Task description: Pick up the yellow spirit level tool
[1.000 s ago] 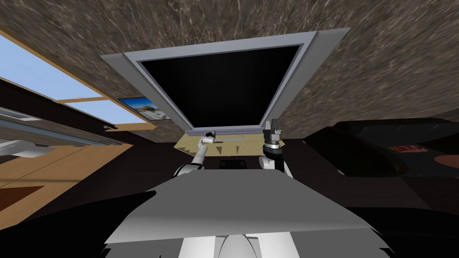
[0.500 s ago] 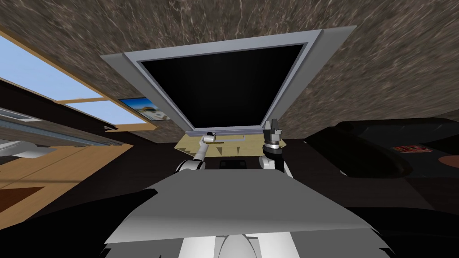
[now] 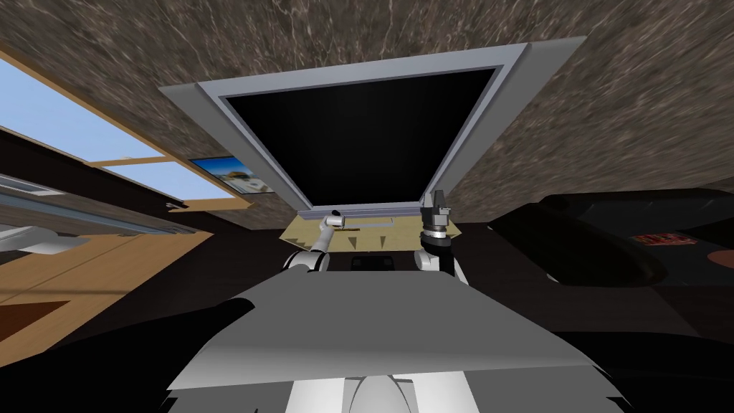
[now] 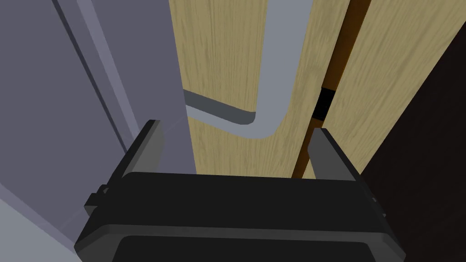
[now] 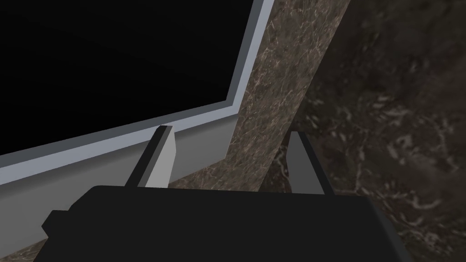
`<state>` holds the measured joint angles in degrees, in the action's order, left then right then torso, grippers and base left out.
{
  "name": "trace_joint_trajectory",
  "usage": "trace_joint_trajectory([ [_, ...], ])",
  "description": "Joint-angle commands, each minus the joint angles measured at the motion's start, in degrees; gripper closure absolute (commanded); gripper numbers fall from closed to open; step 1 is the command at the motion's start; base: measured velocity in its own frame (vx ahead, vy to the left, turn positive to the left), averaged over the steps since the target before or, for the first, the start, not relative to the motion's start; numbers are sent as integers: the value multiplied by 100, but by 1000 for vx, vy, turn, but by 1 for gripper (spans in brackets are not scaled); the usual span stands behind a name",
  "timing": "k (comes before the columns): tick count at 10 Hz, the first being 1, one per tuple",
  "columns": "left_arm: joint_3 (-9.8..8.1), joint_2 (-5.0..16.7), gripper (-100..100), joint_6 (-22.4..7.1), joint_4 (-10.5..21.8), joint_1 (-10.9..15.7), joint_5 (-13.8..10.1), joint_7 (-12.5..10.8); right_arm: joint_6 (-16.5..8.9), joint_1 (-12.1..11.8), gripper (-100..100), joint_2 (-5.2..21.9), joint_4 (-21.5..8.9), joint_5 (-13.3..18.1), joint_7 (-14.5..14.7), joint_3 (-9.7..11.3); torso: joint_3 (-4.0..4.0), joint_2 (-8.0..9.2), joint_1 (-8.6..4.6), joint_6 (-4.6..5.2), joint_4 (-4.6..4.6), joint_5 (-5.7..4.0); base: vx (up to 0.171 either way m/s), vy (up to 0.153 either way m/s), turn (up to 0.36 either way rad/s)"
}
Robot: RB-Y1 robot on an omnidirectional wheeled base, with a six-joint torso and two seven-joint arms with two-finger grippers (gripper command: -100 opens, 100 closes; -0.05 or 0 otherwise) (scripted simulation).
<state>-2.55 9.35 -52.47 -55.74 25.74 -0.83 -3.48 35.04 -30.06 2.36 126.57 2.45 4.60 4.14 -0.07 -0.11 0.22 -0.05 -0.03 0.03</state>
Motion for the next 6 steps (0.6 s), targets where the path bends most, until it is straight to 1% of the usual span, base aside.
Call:
trace_joint_trajectory([
  [1, -85, -24, -100, -206, 286, 167, -8, 39, 0, 0, 0, 0, 0, 0, 0, 0, 0, 0, 0, 0, 0, 0, 25, 77, 2],
  [2, -85, -24, -100, -206, 366, 167, -8, 39, 0, 0, 0, 0, 0, 0, 0, 0, 1, 2, 9, 0, 1, 1, 22, 64, -5],
  [3, -85, -24, -100, -206, 418, 167, -8, 39, 0, 0, 0, 0, 0, 0, 0, 0, 2, 3, 5, 0, 1, 1, 17, 20, -2],
  [4, -165, -41, -100, -370, 635, 325, -23, 79, 0, 0, 0, 0, 0, 0, 0, 0, 3, 5, -8, 0, 1, -1, 24, 43, 5],
  [5, -165, -41, -100, -370, 726, 325, -23, 79, 0, 0, 0, 0, 0, 0, 0, 0, 2, 3, -4, 1, 2, -2, 31, 44, -7],
  [6, -245, -59, -100, -520, 872, 473, -38, 119, 0, 0, 0, 0, 0, 0, 0, 0, 1, 2, -4, 0, 1, -1, 41, 62, 0],
])
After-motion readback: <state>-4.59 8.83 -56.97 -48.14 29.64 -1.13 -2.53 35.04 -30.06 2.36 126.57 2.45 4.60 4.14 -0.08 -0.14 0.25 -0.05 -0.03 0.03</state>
